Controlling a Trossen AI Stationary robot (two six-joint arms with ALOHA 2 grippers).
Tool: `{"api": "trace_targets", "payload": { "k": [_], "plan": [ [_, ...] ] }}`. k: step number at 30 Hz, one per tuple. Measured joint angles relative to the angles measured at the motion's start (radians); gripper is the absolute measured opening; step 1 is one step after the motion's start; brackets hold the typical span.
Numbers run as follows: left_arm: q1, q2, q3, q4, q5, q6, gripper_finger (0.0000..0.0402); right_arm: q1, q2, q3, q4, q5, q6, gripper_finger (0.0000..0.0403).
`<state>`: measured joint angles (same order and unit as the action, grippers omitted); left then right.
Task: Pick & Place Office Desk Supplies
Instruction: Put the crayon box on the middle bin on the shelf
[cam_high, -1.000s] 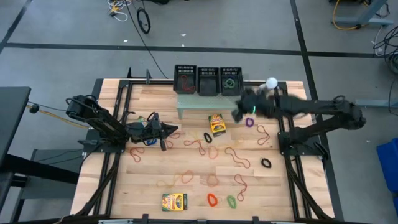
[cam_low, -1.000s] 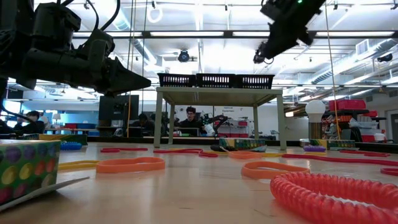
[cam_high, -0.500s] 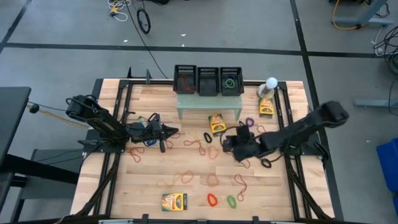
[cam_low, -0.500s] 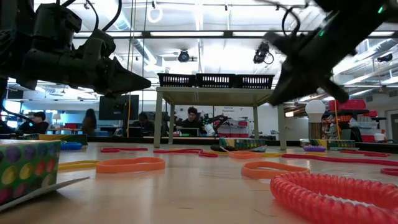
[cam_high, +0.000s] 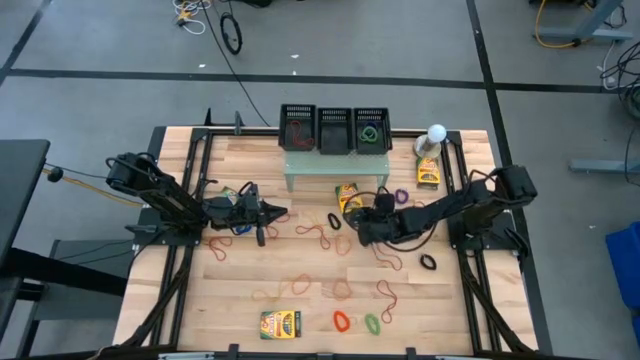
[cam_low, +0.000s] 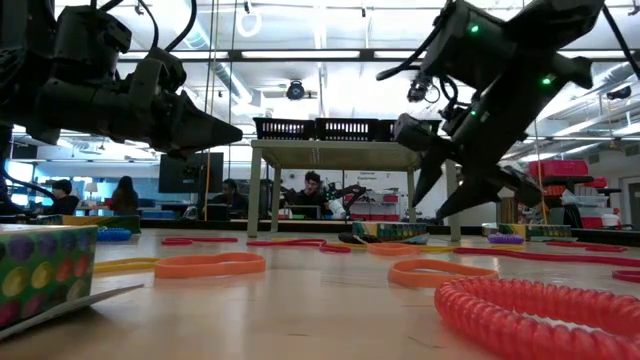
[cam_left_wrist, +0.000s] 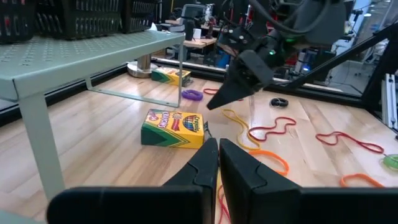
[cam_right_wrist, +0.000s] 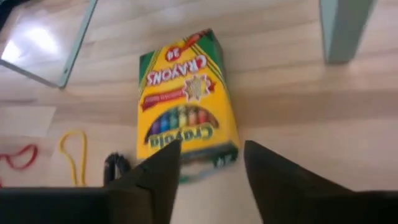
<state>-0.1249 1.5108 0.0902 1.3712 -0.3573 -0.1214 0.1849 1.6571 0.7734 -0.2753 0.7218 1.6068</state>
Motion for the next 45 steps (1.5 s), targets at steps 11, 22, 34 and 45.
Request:
{"api": "trace_targets", "payload": {
  "k": [11, 22, 34, 45],
  "plan": [
    [0.0, 0.0, 0.0, -0.007, 0.003, -0.004, 0.0023, -0.087, 0.091, 0.002, 0.106, -0.064, -0.175, 0.0167],
    [0.0, 0.0, 0.0, -0.008, 0.003, -0.007, 0.0023, -0.063, 0.076, 0.002, 0.099, -0.087, -0.379, 0.001],
    [0.0, 0.0, 0.005, -0.019, 0.046, -0.117, 0.0024, -0.018, -0.123, 0.041, -0.05, -0.216, -0.901, 0.0002],
    [0.001, 0.015, 0.193, -0.238, 0.054, -0.186, 0.0134, 0.016, -0.084, 0.36, -0.363, -0.139, -1.432, 0.0001]
  ]
}}
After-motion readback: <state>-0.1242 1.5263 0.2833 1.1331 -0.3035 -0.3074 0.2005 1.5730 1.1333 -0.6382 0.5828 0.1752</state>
